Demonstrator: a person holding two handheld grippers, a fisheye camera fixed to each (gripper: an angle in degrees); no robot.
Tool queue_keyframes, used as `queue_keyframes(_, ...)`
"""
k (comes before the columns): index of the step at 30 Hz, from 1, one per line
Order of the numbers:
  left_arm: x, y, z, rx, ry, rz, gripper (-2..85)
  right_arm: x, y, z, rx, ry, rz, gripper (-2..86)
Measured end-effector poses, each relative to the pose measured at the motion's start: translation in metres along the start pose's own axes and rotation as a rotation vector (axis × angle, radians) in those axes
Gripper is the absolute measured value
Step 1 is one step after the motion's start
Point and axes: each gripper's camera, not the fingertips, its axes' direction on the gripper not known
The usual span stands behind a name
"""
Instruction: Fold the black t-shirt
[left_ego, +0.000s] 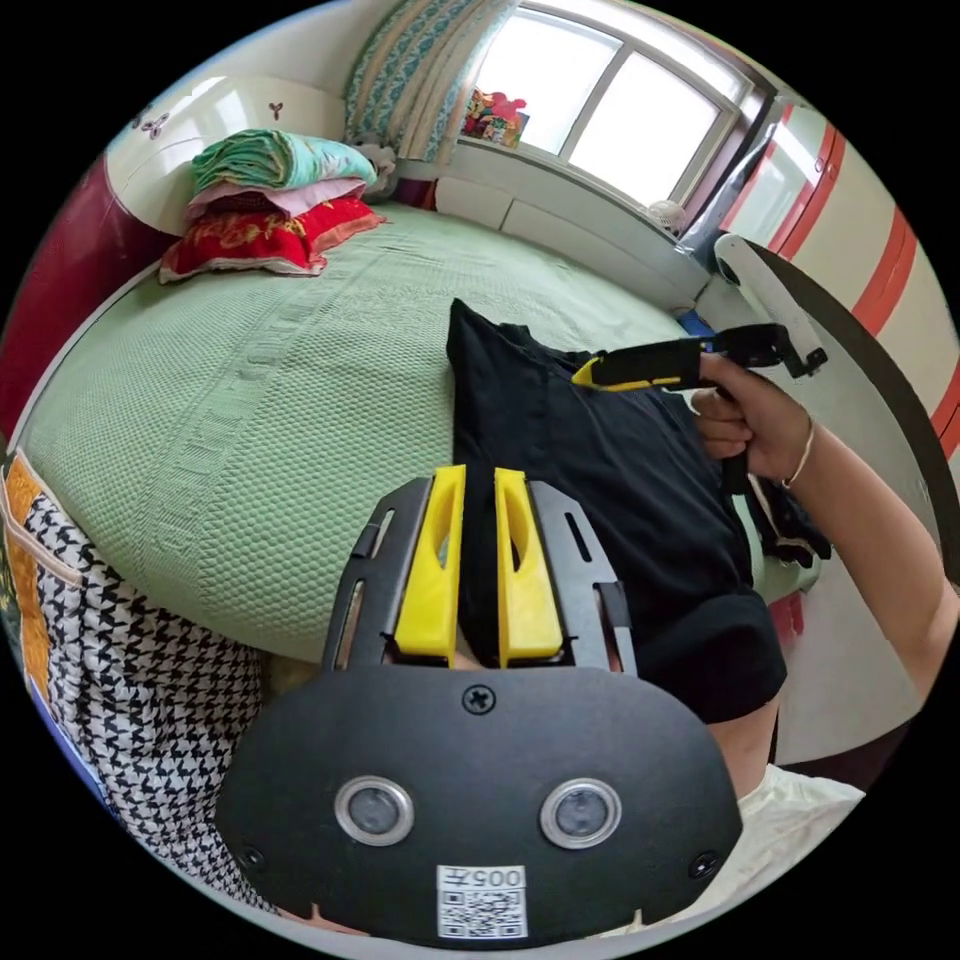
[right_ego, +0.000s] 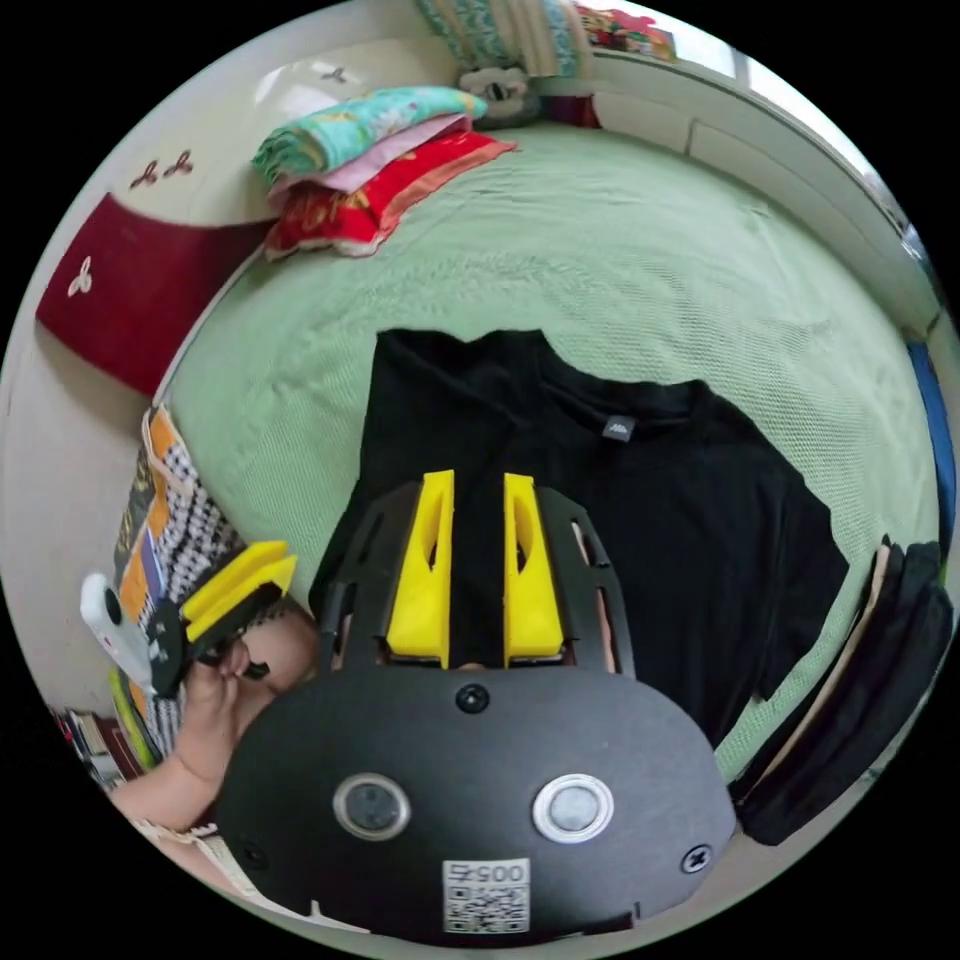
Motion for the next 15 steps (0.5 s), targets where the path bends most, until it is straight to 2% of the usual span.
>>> queue_keyframes(7, 0.007, -0.005, 0.014, 0.034, 0.003, 0.035, 6.5, -0.021, 0.017, 0.028, -0.079, -0.081, -0.111, 9.1)
queue_keyframes(9, 0.006, -0.009, 0.023, 0.001, 0.033, -0.004, 6.5, -0.02, 0.013, 0.022, -0.026, -0.047, -0.104, 8.2)
queue_keyframes(11, 0.013, -0.018, 0.025, 0.041, 0.098, 0.035, 6.6, -0.016, 0.005, 0.011, 0.033, -0.051, -0.096, 7.7)
queue_keyframes(15, 0.029, -0.03, 0.032, 0.065, 0.025, 0.091, 6.5, -0.015, -0.025, -0.009, 0.131, -0.057, -0.102, 6.2)
